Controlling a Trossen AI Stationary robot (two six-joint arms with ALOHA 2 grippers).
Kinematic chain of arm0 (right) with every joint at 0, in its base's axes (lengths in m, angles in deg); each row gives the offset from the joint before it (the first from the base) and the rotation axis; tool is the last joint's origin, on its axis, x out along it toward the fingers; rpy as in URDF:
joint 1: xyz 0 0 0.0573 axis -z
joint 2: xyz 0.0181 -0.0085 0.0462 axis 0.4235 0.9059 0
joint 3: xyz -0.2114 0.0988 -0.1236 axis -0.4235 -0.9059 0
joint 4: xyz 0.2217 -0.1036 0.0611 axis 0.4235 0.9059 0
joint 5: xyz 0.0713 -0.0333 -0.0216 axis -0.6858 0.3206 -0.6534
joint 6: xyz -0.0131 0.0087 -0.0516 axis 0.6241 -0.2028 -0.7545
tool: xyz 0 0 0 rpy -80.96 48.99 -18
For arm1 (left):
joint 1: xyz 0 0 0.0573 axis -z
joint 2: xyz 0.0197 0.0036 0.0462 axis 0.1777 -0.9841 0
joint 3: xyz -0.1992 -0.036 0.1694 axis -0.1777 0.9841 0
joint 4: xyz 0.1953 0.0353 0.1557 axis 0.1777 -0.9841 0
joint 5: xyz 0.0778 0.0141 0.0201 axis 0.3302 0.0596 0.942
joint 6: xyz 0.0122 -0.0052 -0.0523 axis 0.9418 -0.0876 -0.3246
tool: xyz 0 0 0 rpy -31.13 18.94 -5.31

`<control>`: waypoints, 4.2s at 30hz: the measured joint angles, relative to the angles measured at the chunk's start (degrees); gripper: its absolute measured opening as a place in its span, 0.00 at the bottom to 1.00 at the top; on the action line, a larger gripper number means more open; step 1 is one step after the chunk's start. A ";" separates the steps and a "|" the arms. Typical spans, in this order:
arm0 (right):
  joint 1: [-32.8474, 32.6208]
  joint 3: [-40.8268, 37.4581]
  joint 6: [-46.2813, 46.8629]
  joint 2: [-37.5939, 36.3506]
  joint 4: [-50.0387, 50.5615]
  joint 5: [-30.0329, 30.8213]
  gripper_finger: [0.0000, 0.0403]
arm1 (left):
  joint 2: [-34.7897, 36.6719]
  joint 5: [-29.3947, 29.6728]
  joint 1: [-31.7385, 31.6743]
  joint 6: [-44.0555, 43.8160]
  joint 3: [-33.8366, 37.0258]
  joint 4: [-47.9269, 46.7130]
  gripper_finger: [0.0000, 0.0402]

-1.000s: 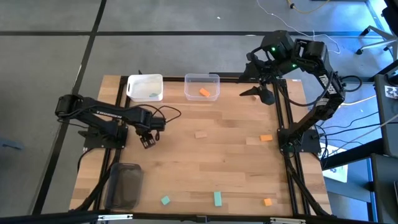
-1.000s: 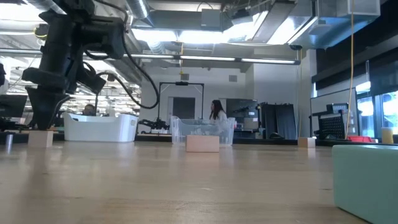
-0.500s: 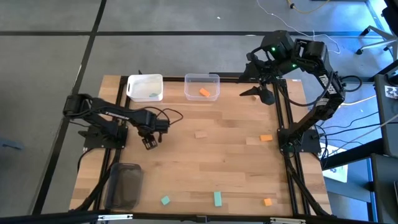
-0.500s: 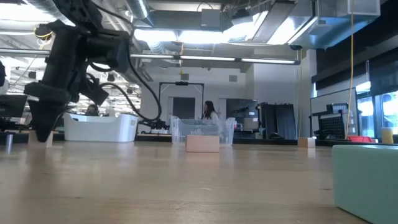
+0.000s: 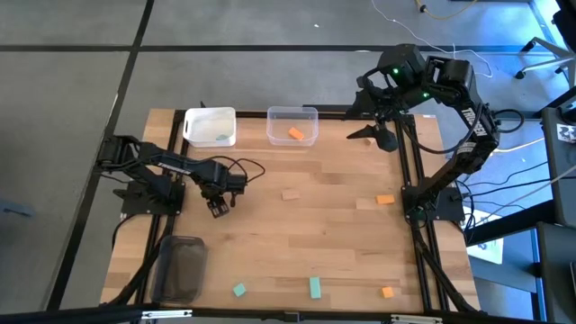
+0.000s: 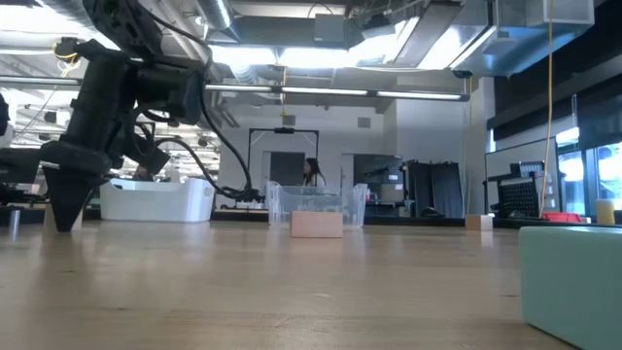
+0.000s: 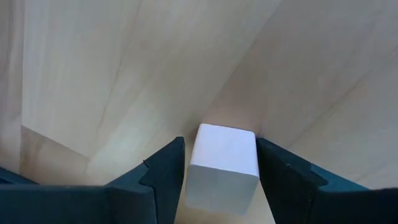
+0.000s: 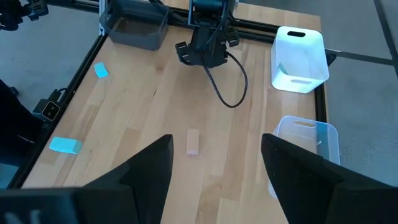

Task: Sort & place blocks by color
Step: Put the bottom left brown block into the black bin, then put the bottom brown block into the black bin

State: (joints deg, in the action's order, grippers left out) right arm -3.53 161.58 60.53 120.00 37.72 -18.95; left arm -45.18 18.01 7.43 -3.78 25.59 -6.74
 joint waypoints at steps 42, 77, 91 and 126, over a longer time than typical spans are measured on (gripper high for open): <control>0.00 0.00 -0.07 0.02 -0.02 -0.02 0.61 | 9.49 -21.84 33.17 -25.29 -27.45 -16.85 0.30; 0.00 -0.02 -0.26 0.02 -1.16 -0.02 0.61 | -0.13 -7.95 55.84 -75.62 -8.08 5.53 0.30; -0.02 -0.01 -0.25 0.02 -1.20 -0.02 0.61 | -0.13 -8.02 55.82 -76.55 -5.40 8.94 0.43; -0.60 0.00 2.98 5.52 0.48 10.28 0.61 | 16.01 21.30 41.08 -61.90 -31.95 -33.90 0.48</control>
State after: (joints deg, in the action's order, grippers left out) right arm -4.13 161.57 63.51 125.52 38.20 -8.67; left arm -29.17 39.31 48.50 -65.68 -6.36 -40.64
